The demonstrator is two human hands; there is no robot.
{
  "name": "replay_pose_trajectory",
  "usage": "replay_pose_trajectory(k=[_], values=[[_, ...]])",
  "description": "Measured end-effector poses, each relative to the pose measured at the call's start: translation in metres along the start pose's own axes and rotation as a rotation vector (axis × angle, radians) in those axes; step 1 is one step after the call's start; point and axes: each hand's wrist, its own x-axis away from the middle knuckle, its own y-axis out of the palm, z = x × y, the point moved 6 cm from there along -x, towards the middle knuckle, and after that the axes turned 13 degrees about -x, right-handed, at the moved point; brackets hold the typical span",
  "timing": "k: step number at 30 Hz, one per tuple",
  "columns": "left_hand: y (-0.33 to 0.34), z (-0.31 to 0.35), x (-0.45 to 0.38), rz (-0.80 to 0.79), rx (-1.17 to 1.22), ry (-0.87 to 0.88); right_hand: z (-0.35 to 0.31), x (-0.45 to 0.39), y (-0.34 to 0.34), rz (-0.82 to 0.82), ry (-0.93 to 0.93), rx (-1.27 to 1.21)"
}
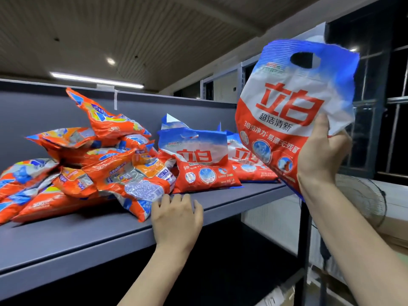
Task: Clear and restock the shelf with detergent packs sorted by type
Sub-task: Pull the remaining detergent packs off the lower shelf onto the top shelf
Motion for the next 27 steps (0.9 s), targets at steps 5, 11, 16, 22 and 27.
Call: replay_pose_trajectory(k=[5, 11, 16, 22, 27], values=[[0.020, 0.015, -0.023, -0.185, -0.088, 0.042, 0.021, -0.024, 0.046, -0.046, -0.018, -0.078], [0.019, 0.018, -0.029, -0.102, -0.090, 0.077, 0.077, -0.049, 0.111, -0.062, 0.004, -0.127], [0.029, 0.016, -0.032, 0.020, -0.098, 0.075, 0.137, -0.048, 0.175, -0.237, -0.099, -0.013], [0.029, 0.014, -0.031, 0.082, -0.111, 0.042, 0.229, -0.035, 0.221, -0.842, 0.106, 0.637], [0.031, 0.011, -0.026, 0.062, -0.119, 0.039, 0.223, -0.038, 0.221, -0.804, 0.166, 0.484]])
